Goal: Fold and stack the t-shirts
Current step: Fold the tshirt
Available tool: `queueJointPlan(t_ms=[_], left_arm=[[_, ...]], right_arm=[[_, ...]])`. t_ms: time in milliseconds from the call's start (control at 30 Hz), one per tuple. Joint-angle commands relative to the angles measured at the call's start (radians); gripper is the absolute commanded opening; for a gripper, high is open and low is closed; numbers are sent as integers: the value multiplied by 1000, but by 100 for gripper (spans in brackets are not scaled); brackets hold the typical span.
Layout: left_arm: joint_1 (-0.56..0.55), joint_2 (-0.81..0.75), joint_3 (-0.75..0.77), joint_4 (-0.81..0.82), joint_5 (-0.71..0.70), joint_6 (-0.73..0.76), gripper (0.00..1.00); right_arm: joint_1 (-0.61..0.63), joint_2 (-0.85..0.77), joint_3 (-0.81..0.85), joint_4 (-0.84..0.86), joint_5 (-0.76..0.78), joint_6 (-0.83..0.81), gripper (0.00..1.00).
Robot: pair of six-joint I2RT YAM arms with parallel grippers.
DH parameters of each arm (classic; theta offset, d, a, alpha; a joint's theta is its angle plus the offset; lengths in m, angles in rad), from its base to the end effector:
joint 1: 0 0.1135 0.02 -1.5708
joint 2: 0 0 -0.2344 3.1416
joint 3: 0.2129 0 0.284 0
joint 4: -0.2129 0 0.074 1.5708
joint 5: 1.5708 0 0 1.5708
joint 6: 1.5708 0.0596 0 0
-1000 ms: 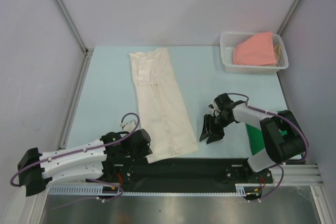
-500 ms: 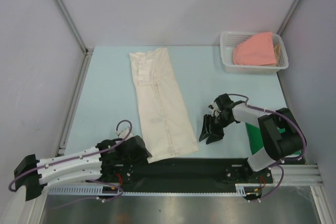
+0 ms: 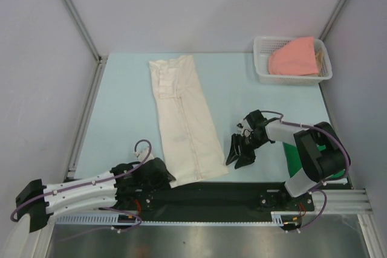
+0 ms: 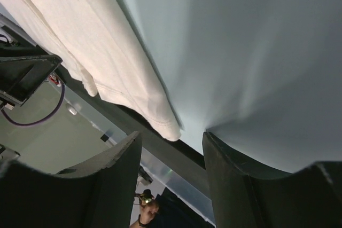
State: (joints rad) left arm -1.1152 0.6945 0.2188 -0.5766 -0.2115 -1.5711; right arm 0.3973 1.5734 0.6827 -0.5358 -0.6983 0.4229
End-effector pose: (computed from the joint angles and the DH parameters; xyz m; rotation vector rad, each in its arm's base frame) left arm 0.0903 -0.1559 0.0749 -0.6970 2.6622 -0.6448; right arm 0.2240 0.1356 0.0514 0.0380 -2.8141 -1.0204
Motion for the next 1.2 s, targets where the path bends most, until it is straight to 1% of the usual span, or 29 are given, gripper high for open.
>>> queueJointPlan(t_ms=[0,167,233,300,367,533,600,667,767,800,833,900,933,967,1000,1033,1100,1133,1167], left_arm=[[-6,-15,-6,34,-48,-13,41],[-6,-47,-19,29,-63,-23,37],[-5,-55,-18,20,-68,-24,33],[-6,-70,-15,14,-71,-24,28],[-5,-75,-12,11,-78,-24,26],[-6,-67,-15,29,-69,-24,18],[-5,-52,-15,47,-65,-18,17],[-6,-41,-7,53,-63,-12,13],[-6,-26,37,51,-72,28,0],[-6,-21,63,40,-86,45,0],[-6,-12,132,-6,-101,55,1],[0,19,212,-57,-132,72,0],[43,32,278,-71,-121,126,0],[76,68,306,-87,-105,153,0],[115,85,329,-98,-83,180,0],[202,103,367,-95,-40,250,0],[296,151,392,-71,-3,330,0],[405,169,411,-60,30,405,0],[466,184,415,-39,55,443,0]], right_arm=[[14,23,-15,65,26,7,56],[29,33,-18,92,34,20,53],[41,27,-23,120,51,24,49],[44,42,-32,154,30,36,46],[60,51,-34,169,26,46,43],[83,68,-52,211,45,77,40],[90,71,-61,221,42,86,32],[90,62,-66,214,51,89,24],[92,22,-52,192,36,91,0],[91,11,-39,169,13,93,0],[90,-4,13,154,-4,100,0],[98,-49,86,88,17,102,0],[100,-47,134,59,31,91,0],[98,-9,223,21,45,77,0],[95,14,276,-46,52,67,0],[91,34,317,-67,65,57,0],[78,98,424,-76,66,42,0],[65,129,463,-81,69,37,0],[57,157,509,-78,65,36,0]])
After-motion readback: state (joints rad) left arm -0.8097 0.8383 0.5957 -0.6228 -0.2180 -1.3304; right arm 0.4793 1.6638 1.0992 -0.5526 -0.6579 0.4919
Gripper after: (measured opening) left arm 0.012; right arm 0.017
